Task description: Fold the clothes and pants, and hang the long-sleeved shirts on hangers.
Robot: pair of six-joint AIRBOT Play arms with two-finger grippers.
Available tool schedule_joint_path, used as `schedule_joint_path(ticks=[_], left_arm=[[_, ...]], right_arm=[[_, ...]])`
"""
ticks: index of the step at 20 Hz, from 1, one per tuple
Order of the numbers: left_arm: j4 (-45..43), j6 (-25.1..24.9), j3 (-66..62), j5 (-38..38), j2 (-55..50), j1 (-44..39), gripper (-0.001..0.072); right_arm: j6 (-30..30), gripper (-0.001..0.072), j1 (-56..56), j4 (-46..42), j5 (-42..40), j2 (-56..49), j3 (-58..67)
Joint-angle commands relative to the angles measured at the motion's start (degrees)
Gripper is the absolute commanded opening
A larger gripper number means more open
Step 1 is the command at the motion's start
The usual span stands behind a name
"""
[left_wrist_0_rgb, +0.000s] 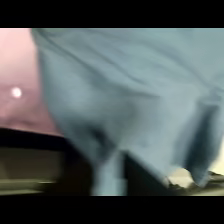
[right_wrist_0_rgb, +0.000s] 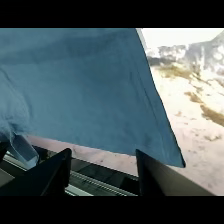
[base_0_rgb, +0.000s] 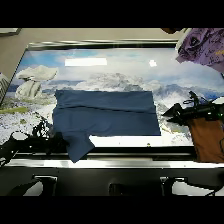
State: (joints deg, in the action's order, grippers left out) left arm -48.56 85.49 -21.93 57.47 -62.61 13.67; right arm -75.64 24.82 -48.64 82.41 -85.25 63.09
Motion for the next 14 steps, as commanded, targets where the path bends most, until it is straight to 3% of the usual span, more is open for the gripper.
schedule_joint_path(ticks=[1, 14], left_arm=[[0.4, 0.6, 0.1, -1.8, -1.6, -1.7, 0.0019], [0.4, 0.4, 0.1, 1.0, -1.4, -1.5, 0.0019]], right_arm=[[-1.6, 0.0472, 0.0, -9.1, 0.8, 0.0, -0.2], [2.4, 0.0469, 0.0, -3.6, -11.9, 0.0, -16.7]])
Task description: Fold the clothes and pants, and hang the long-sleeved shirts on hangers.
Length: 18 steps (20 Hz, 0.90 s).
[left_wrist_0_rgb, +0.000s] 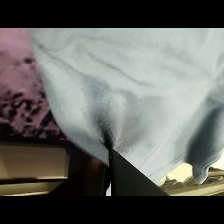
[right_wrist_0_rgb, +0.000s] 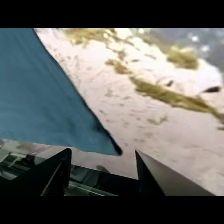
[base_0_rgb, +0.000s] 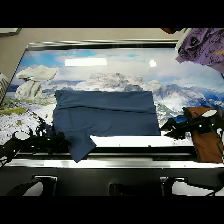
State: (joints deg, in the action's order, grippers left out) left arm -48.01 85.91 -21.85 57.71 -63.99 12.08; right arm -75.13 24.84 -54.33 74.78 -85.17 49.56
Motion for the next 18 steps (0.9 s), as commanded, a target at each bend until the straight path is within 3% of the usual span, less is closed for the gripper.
schedule_joint_path(ticks=[1, 5, 6, 7, 10, 15, 18], left_arm=[[-0.2, 0.0, 0.0, 0.8, 0.0, 0.1, 0.0019], [-0.2, 0.0, 0.0, 0.8, 0.0, 0.1, 0.0019], [-0.2, 0.0, 0.0, 1.0, 0.0, 0.1, 0.0019], [-0.2, 0.0, -0.2, 1.2, 0.0, 0.1, 0.0019], [-2.7, 0.3, -2.1, 3.4, 1.6, 1.5, 0.0018], [-18.2, 6.7, -8.8, 17.0, 12.3, 7.2, 0.0017], [-19.2, 7.2, -10.7, 20.3, 19.3, 7.1, 0.0016]], right_arm=[[2.2, 0.0469, -0.2, 3.1, -5.2, -0.1, -3.8], [2.6, 0.0354, -6.2, 2.1, -8.6, -0.1, -4.2], [1.7, 0.0166, -7.7, 1.9, -9.6, -0.1, -4.2], [1.7, 0.0033, -8.5, 2.4, -10.1, -0.1, -4.2], [0.9, 0.003, -8.6, 2.2, -9.1, 1.5, -4.0], [-7.3, 0.003, -8.6, -7.2, 0.7, 11.3, -3.9], [-9.0, 0.003, -8.6, -10.9, 5.7, 18.4, -3.9]])
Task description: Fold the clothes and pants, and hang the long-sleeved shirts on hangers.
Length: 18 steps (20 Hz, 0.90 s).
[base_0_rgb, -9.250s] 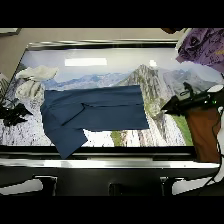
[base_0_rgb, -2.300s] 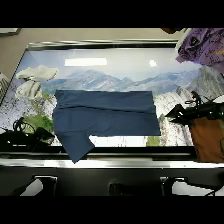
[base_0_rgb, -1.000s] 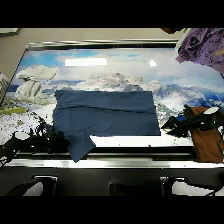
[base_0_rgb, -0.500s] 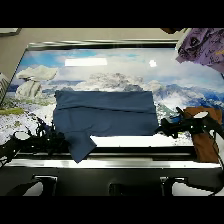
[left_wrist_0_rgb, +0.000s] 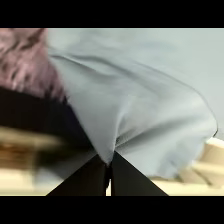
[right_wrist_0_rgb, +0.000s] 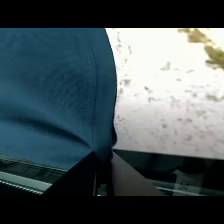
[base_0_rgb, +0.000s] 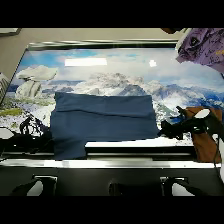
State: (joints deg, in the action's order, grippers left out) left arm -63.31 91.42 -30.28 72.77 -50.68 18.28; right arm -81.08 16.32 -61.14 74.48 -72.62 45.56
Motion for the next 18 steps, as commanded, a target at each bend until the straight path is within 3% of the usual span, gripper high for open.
schedule_joint_path(ticks=[1, 6, 12, 18], left_arm=[[-3.1, 1.6, -2.8, 4.9, 6.6, 0.9, 0.0016], [2.7, -2.3, -7.6, -1.3, 1.0, 0.8, 0.0016], [2.9, -5.8, -22.1, -6.4, -18.0, -3.1, 0.0016], [2.9, -6.1, -41.1, -5.0, -37.1, -3.7, 0.0016]], right_arm=[[-3.4, 0.003, -0.1, -4.5, 5.9, 7.3, 0.1], [-0.8, 0.003, -2.4, -2.9, 1.5, 5.2, 3.4], [-5.6, 0.003, -11.7, -10.6, -6.4, -6.3, 18.0], [-6.0, 0.003, -12.3, -9.4, -6.5, -19.9, 31.7]])
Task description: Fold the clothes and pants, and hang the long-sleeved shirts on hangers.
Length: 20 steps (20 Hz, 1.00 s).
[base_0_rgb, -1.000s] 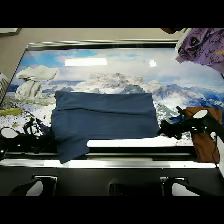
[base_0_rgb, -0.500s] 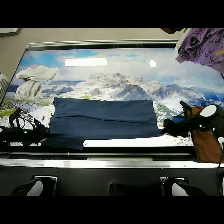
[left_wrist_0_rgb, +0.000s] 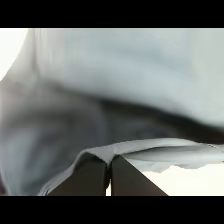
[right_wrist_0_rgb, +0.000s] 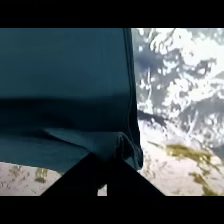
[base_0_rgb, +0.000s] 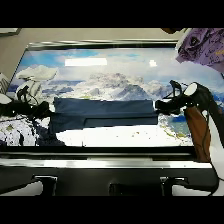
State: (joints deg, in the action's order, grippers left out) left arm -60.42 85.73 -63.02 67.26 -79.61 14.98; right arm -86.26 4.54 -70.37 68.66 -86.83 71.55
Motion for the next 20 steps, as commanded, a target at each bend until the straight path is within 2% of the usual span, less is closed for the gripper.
schedule_joint_path(ticks=[1, 5, 9, 10, 11, 12, 13, 14, 15, 16, 17, 19, 20], left_arm=[[0.0, -0.5, -11.7, 1.4, -11.0, -0.9, 0.0016], [-0.2, -0.5, -21.7, 3.3, -20.1, -2.7, 0.0016], [-0.1, 0.4, -23.8, 4.0, -23.9, -3.4, 0.0017], [0.0, 0.4, -23.8, 4.3, -24.1, -3.5, 0.002], [0.0, 0.4, -23.8, 4.8, -24.1, -3.6, 0.0025], [0.1, 0.4, -23.8, 5.4, -24.1, -3.7, 0.0094], [0.0, 0.4, -23.8, 6.0, -24.0, -3.8, 0.022], [0.0, 0.6, -23.8, 6.6, -23.7, -3.7, 0.0363], [0.0, 0.8, -23.8, 7.0, -23.3, -3.6, 0.0475], [-0.2, 0.8, -23.8, 7.3, -22.3, -3.4, 0.0526], [-0.3, 0.8, -23.9, 7.3, -21.2, -3.1, 0.0534], [-1.0, 0.8, -23.8, 7.3, -18.4, -2.3, 0.0535], [-1.5, 0.8, -23.8, 7.3, -17.0, -1.9, 0.0535]], right_arm=[[-0.8, 0.003, -0.6, 0.5, -0.8, -7.3, 7.1], [-0.7, 0.0031, -0.6, 4.4, -3.7, -11.7, 9.3], [-0.8, 0.0033, -0.6, 5.7, -4.5, -13.7, 9.3], [-0.8, 0.005, -0.6, 5.7, -3.6, -13.9, 9.3], [-0.9, 0.0121, -0.6, 5.7, -2.7, -13.9, 9.3], [-1.7, 0.0164, -0.5, 5.7, -1.2, -13.9, 9.3], [-2.3, 0.0202, -0.3, 5.6, 0.5, -13.9, 9.4], [-3.6, 0.0339, 0.2, 5.4, 2.1, -13.6, 9.5], [-5.0, 0.0486, 1.1, 5.2, 3.3, -12.8, 9.6], [-5.3, 0.0495, 2.5, 5.3, 3.7, -11.4, 9.9], [-5.5, 0.0552, 4.3, 5.4, 3.0, -9.9, 9.9], [-5.5, 0.0583, 9.6, 9.0, 2.3, -8.8, 9.9], [-3.1, 0.0595, 12.3, 14.2, 3.1, -9.7, 9.9]])
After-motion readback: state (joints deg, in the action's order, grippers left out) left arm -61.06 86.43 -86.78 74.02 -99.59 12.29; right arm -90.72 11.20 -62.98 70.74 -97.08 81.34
